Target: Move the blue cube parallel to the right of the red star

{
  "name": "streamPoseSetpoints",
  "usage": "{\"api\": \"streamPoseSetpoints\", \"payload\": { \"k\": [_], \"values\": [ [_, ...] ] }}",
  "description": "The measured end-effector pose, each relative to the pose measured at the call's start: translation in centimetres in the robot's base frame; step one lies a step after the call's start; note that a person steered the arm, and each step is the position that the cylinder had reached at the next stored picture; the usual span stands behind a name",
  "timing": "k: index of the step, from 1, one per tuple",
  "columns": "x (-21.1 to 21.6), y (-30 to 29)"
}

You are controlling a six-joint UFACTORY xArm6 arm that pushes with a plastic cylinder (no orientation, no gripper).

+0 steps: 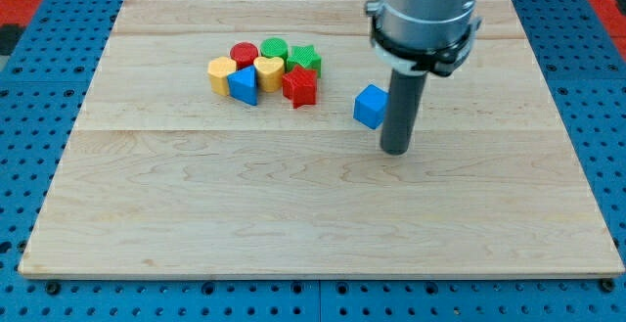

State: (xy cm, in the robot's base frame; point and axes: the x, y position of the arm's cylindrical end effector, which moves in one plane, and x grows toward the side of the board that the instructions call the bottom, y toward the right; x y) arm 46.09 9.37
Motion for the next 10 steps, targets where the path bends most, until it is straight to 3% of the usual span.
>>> {"api": "streamPoseSetpoints", "payload": {
  "k": [3,5,7,9,10],
  "values": [
    [-8.9,0.3],
    [-10.3,-13.2],
    [-9.7,-18.3],
    [-4.2,-4.4],
    [-6.4,-7.5]
  ]
}}
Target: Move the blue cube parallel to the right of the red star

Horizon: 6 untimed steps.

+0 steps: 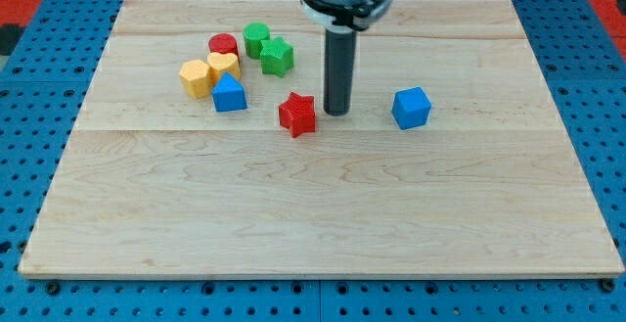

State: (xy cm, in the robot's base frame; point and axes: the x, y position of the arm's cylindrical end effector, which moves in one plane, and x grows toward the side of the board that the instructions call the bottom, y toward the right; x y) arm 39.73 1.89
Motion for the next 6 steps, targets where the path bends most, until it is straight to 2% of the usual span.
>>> {"api": "streamPoseSetpoints", "payload": {
  "k": [1,2,3,5,6],
  "values": [
    [-4.2,3.3],
    [-3.2,7.5],
    [0.3,8.1],
    [0.5,8.1],
    [-2.2,9.4]
  ]
}}
